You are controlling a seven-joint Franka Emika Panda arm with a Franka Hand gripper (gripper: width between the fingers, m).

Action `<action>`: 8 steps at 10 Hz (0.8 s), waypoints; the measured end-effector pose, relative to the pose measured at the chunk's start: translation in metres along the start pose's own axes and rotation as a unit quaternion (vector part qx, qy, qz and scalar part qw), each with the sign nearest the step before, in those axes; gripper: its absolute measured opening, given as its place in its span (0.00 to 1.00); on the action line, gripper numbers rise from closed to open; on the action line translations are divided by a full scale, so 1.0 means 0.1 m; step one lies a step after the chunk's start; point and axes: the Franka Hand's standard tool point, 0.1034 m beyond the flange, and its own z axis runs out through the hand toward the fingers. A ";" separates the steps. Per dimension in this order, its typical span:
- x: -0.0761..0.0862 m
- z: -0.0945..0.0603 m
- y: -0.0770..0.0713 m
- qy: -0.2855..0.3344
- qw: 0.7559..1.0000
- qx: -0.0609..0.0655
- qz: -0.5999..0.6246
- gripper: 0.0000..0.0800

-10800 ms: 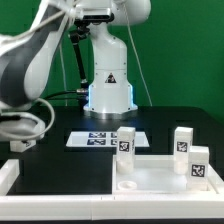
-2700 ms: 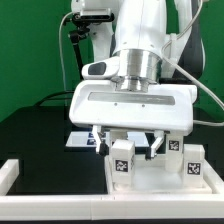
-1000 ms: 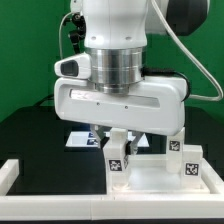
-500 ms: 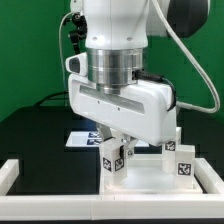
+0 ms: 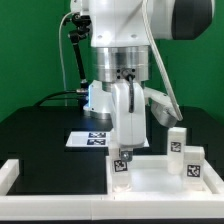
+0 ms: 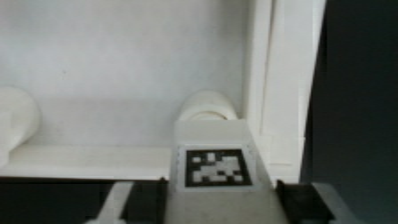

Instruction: Assemble square table

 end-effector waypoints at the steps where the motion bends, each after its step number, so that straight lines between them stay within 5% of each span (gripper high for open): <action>1: -0.02 0.00 0.01 0.004 0.999 0.010 0.030 0.36; 3: -0.02 0.00 0.01 0.004 0.998 0.011 0.060 0.40; 4: -0.02 0.02 0.02 0.004 0.999 0.010 0.052 0.58; 5: -0.03 0.02 0.03 0.009 1.000 0.006 0.023 0.58; 6: -0.05 0.02 0.05 0.029 0.997 -0.009 -0.067 0.75; 8: -0.04 0.04 0.06 0.030 0.988 -0.009 -0.154 0.80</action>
Offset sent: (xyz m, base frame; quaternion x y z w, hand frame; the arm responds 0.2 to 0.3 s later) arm 0.0000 0.0000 0.0000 0.0000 0.0000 0.0000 1.0000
